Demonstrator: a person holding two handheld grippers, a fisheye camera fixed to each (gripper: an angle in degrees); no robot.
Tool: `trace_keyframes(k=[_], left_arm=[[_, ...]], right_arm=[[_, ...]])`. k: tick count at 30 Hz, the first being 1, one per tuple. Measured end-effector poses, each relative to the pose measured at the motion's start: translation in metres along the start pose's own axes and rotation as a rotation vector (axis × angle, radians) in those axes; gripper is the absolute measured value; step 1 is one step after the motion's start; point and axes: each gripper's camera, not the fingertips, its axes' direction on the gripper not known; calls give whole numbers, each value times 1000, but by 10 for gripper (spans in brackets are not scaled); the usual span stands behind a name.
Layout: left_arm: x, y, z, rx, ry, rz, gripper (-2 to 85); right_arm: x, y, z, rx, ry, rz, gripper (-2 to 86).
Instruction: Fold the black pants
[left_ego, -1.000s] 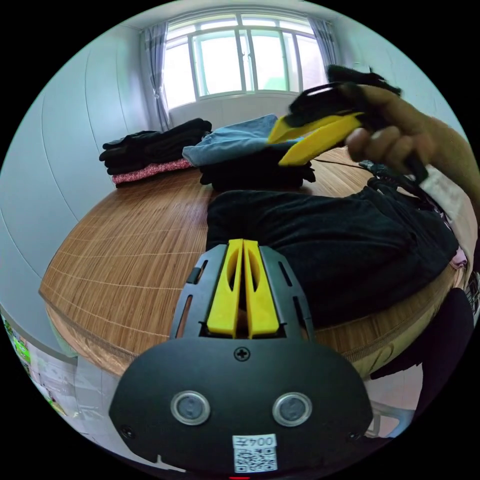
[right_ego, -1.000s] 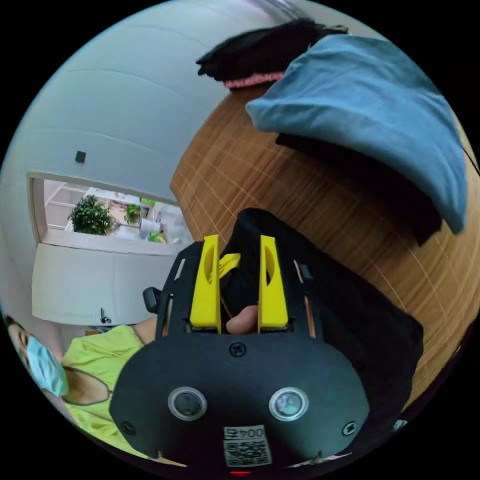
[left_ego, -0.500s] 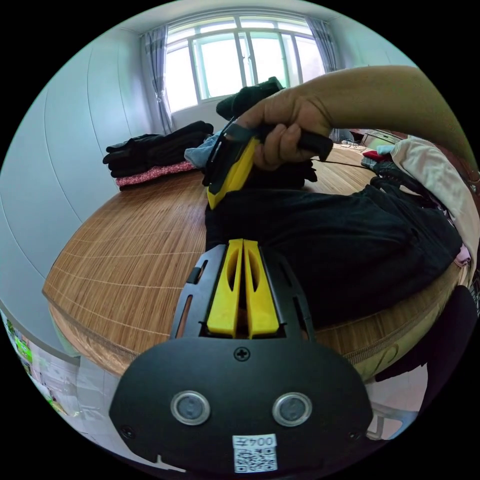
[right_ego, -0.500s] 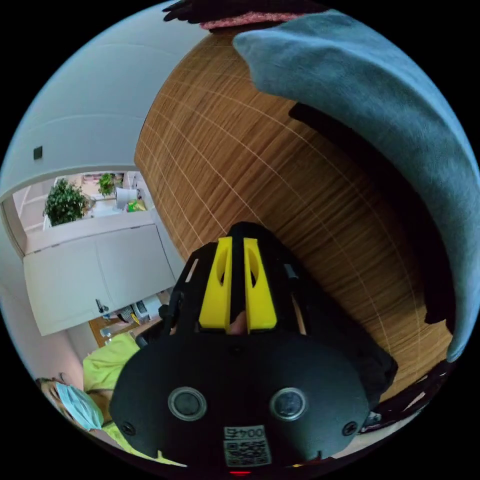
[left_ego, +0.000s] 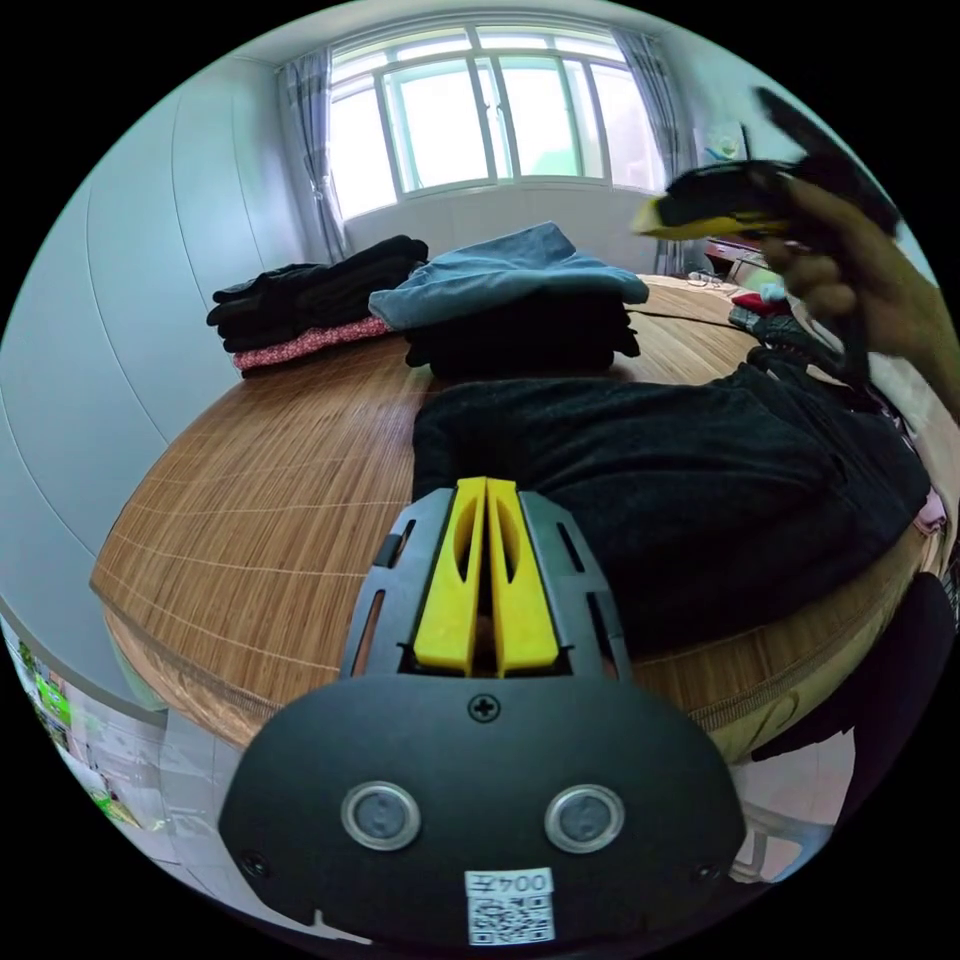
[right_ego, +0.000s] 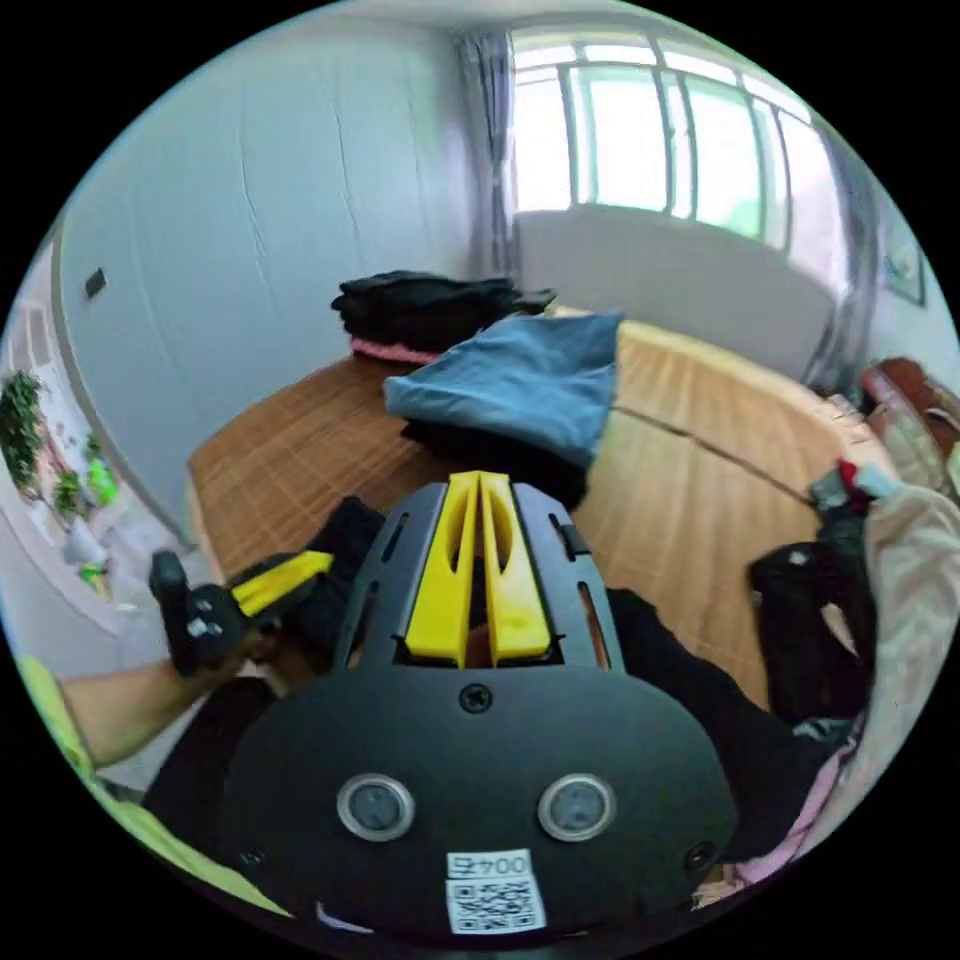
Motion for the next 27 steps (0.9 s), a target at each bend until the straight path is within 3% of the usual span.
trace_keyframes(k=[3,5,8,11,16,19,21,27], left_arm=[[-16,-5,-5,11,60,-47,3],[-40,-13,-22,31,142,-126,4],[-63,-26,-58,151,92,-198,4],[-61,-58,-60,202,117,-139,3],[-25,-109,24,-70,136,-36,2],[-15,-117,76,-285,86,-24,1],[-12,-122,87,-325,80,-34,2],[3,-131,80,-328,29,4,4]], right_arm=[[-21,76,-47,156,262,-27,49],[-21,115,-57,136,211,14,71],[-13,152,-53,-40,138,93,59],[-10,162,-55,-37,138,122,42],[-17,151,-34,-55,104,88,62],[-6,166,2,-253,187,58,67],[19,192,-1,-203,50,147,64],[48,209,-40,-159,-86,248,69]])
